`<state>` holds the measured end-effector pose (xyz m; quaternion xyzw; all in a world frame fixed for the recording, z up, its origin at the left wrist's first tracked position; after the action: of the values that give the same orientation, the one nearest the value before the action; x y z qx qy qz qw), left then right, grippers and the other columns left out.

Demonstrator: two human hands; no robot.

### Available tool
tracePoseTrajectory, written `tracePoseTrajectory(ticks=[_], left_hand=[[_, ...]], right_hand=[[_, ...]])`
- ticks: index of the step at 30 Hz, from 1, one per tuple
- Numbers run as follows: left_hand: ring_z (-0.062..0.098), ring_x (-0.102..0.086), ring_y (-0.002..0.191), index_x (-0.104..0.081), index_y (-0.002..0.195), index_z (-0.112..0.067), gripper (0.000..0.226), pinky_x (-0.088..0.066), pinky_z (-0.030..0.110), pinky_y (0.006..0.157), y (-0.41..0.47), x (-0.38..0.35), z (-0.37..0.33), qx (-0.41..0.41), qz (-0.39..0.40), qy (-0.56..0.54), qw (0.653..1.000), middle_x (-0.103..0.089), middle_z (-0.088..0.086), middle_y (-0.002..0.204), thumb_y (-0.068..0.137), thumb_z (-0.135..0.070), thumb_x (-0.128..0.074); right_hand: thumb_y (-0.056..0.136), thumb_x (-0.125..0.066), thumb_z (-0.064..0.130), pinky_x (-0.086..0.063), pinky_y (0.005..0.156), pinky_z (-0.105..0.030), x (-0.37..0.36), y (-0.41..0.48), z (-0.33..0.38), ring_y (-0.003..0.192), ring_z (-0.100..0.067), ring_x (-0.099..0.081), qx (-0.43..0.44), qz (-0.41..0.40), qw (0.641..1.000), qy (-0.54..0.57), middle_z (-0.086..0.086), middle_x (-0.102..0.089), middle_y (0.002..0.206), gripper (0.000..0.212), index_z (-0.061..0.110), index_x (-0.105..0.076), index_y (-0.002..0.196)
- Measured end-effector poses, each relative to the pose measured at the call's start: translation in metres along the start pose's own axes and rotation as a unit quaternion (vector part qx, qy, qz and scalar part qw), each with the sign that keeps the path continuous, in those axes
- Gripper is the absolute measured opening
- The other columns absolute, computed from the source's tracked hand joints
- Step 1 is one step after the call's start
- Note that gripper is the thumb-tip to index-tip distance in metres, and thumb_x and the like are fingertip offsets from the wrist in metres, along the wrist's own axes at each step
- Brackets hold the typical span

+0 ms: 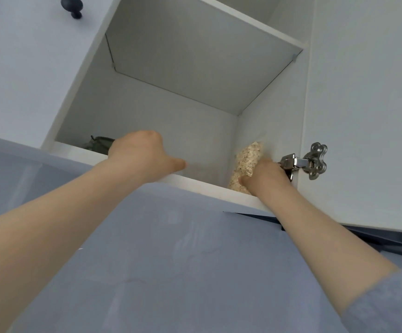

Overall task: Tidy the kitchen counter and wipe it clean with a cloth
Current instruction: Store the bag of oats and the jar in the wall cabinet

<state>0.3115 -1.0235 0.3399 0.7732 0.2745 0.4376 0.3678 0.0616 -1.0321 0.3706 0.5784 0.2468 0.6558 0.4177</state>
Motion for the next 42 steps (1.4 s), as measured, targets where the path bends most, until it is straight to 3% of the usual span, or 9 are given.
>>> tracePoseTrajectory(ticks=[5, 13, 18, 22, 26, 30, 34, 39, 42], left_hand=[[0.021, -0.05, 0.063, -0.048, 0.063, -0.013, 0.051, -0.028, 0.027, 0.05, -0.001, 0.001, -0.001, -0.01, -0.005, 0.011, 1.0, -0.053, 0.002, 0.063, 0.079, -0.06, -0.059], [0.021, -0.05, 0.063, -0.051, 0.066, -0.014, 0.048, -0.028, 0.026, 0.05, -0.003, 0.002, -0.002, -0.015, -0.015, 0.013, 1.0, -0.054, 0.002, 0.066, 0.081, -0.059, -0.058], [0.018, -0.046, 0.059, -0.045, 0.063, -0.014, 0.047, -0.027, 0.026, 0.05, -0.004, 0.004, -0.001, -0.016, -0.024, 0.009, 1.0, -0.051, 0.002, 0.064, 0.081, -0.055, -0.058], [0.021, -0.05, 0.062, -0.05, 0.065, -0.013, 0.045, -0.029, 0.027, 0.05, -0.005, 0.004, -0.002, -0.023, -0.036, 0.0, 0.999, -0.053, 0.002, 0.065, 0.081, -0.054, -0.059], [0.023, -0.06, 0.088, -0.065, 0.09, -0.013, 0.032, -0.047, 0.03, 0.07, -0.01, 0.008, 0.0, -0.058, -0.077, -0.083, 0.992, -0.064, -0.001, 0.086, 0.08, -0.044, -0.066], [0.014, -0.063, 0.087, -0.068, 0.092, -0.016, 0.021, -0.048, 0.026, 0.078, -0.035, 0.026, 0.006, -0.099, -0.138, -0.199, 0.965, -0.067, -0.005, 0.088, 0.078, -0.031, -0.071], [0.006, -0.063, 0.086, -0.069, 0.093, -0.018, 0.018, -0.048, 0.018, 0.076, -0.073, 0.038, 0.015, -0.11, -0.152, -0.195, 0.963, -0.067, -0.01, 0.088, 0.078, -0.027, -0.071], [-0.003, -0.059, 0.087, -0.068, 0.095, -0.02, 0.018, -0.05, 0.019, 0.082, -0.125, 0.044, 0.034, -0.065, -0.132, -0.168, 0.975, -0.062, -0.018, 0.088, 0.078, -0.028, -0.07], [0.002, -0.061, 0.083, -0.068, 0.093, -0.019, 0.018, -0.052, 0.027, 0.083, -0.164, 0.047, 0.057, -0.015, -0.117, -0.13, 0.984, -0.064, -0.014, 0.086, 0.077, -0.029, -0.071]], right_hand=[[0.093, -0.054, 0.036, -0.041, 0.076, -0.029, 0.0, -0.001, -0.001, 0.112, -0.033, -0.056, 0.009, 0.04, 0.999, -0.025, -0.019, -0.059, 0.12, 0.044, -0.001, -0.055, 0.117], [0.091, -0.059, 0.035, -0.04, 0.073, -0.028, -0.003, -0.002, 0.001, 0.113, -0.031, -0.056, -0.012, 0.043, 0.996, -0.08, -0.018, -0.059, 0.122, 0.045, 0.0, -0.054, 0.119], [0.088, -0.06, 0.042, -0.035, 0.07, -0.026, 0.001, -0.009, -0.004, 0.112, -0.032, -0.055, -0.004, 0.037, 0.999, -0.014, -0.017, -0.061, 0.114, 0.045, 0.004, -0.058, 0.112], [0.089, -0.058, 0.04, -0.035, 0.066, -0.029, 0.015, -0.027, -0.003, 0.102, -0.032, -0.057, 0.035, -0.043, 0.995, 0.083, -0.013, -0.063, 0.096, 0.036, 0.005, -0.062, 0.094], [0.087, -0.062, 0.033, -0.045, 0.082, -0.031, 0.033, -0.051, 0.012, 0.097, -0.02, -0.061, 0.115, -0.136, 0.957, 0.228, -0.001, -0.067, 0.101, 0.028, 0.012, -0.065, 0.105], [0.086, -0.065, 0.026, -0.042, 0.065, -0.007, 0.044, -0.081, 0.028, 0.071, 0.002, -0.058, 0.153, -0.143, 0.909, 0.361, 0.016, -0.063, 0.083, 0.013, 0.018, -0.065, 0.097], [0.084, -0.067, 0.022, -0.043, 0.063, -0.007, 0.038, -0.11, 0.041, 0.067, 0.0, -0.057, 0.184, -0.116, 0.867, 0.447, 0.011, -0.065, 0.078, 0.009, 0.018, -0.066, 0.091], [0.084, -0.068, 0.021, -0.045, 0.063, -0.009, 0.017, -0.146, 0.05, 0.068, -0.002, -0.059, 0.206, -0.057, 0.84, 0.498, 0.01, -0.065, 0.077, 0.006, 0.018, -0.067, 0.089], [0.084, -0.068, 0.018, -0.043, 0.062, -0.007, 0.003, -0.171, 0.05, 0.067, -0.001, -0.058, 0.213, -0.013, 0.825, 0.523, 0.008, -0.066, 0.078, 0.004, 0.018, -0.066, 0.086]])
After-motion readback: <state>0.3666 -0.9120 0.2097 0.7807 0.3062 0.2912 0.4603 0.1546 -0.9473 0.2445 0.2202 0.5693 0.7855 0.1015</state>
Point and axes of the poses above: each hand's wrist, its own y-axis towards the middle knuckle, its own x-axis out of the back of the hand, z = x × y, the point moved 6 cm from there along y, towards the middle knuckle
